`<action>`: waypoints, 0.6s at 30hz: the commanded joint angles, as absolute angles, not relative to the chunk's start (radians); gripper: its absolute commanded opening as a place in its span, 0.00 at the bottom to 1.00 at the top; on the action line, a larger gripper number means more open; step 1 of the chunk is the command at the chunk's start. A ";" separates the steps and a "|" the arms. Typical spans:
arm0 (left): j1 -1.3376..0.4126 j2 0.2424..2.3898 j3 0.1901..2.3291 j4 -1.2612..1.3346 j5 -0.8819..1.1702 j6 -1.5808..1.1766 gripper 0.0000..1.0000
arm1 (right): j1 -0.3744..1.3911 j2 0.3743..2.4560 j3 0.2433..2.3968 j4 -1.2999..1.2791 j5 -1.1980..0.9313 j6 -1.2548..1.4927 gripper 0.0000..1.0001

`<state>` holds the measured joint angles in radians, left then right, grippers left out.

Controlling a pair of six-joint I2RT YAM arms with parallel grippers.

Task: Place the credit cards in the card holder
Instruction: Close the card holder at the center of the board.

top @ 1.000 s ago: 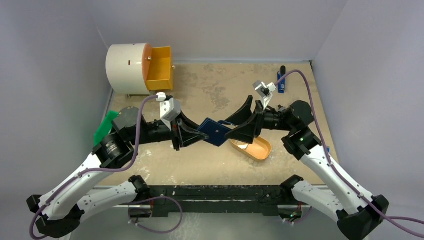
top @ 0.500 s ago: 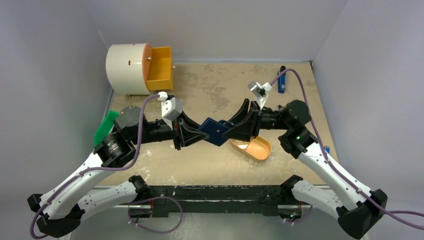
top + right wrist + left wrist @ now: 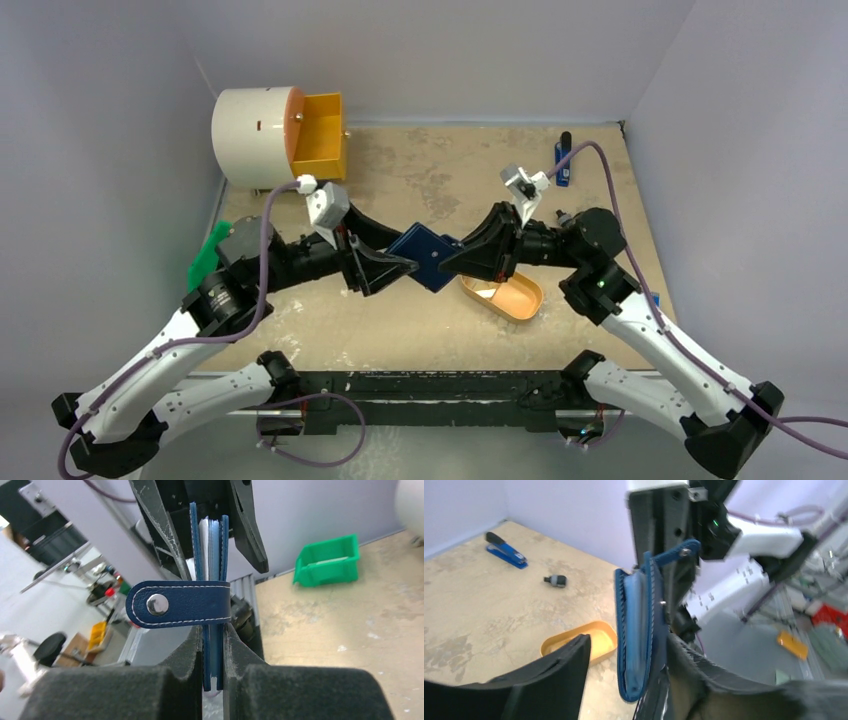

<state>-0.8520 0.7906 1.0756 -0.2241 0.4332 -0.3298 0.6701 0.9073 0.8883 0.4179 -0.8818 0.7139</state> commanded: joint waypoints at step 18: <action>-0.849 0.807 0.766 0.629 0.100 -0.990 0.71 | 0.681 0.886 0.847 0.756 -0.456 0.796 0.00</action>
<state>-0.8513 0.7898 0.7696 0.4515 0.1406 -0.9012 0.6746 0.8967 0.8471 0.6182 -0.5232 0.7601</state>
